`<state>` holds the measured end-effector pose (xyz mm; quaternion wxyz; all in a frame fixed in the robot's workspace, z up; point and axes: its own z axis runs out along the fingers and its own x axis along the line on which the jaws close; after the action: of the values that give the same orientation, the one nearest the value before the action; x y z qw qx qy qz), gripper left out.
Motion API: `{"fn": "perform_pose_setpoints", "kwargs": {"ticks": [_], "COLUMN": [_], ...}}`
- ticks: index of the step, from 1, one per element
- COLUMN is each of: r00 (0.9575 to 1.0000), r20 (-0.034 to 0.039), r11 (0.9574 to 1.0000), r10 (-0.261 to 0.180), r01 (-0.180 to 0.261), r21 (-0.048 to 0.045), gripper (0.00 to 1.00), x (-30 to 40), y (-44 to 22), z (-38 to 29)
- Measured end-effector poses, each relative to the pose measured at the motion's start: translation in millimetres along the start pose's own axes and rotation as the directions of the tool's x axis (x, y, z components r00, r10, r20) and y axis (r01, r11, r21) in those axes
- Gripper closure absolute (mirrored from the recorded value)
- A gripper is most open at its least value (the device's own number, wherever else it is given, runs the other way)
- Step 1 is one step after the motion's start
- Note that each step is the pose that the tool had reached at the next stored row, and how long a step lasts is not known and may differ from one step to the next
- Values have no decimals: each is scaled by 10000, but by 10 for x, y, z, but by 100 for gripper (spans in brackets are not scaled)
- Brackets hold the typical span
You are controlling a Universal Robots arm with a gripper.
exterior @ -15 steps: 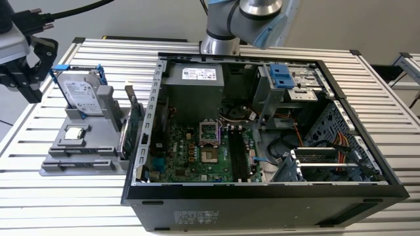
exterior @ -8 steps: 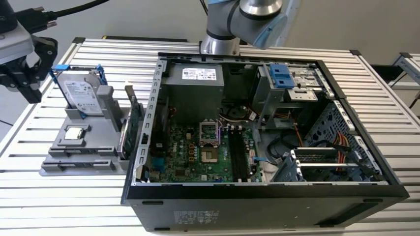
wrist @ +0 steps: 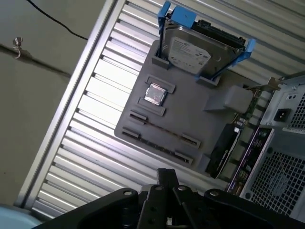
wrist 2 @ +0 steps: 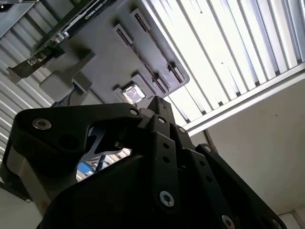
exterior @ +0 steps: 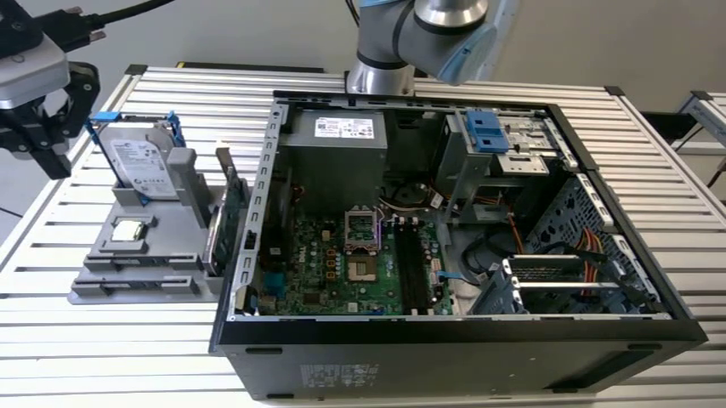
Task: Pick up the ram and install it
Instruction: 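Pick up the ram and move it above insertion slot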
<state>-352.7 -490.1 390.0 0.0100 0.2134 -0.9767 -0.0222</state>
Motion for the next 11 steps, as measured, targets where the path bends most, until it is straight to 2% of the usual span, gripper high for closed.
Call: {"fn": "perform_pose_setpoints", "kwargs": {"ticks": [5,11], "r00": [9988,9940], "r20": [-24,-53], "r11": [9988,9940], "r10": [-498,-1094], "r01": [498,1094], "r21": [4,8], "gripper": [100,100], "x": [0,0], "y": [0,0], "z": [0,0]}}
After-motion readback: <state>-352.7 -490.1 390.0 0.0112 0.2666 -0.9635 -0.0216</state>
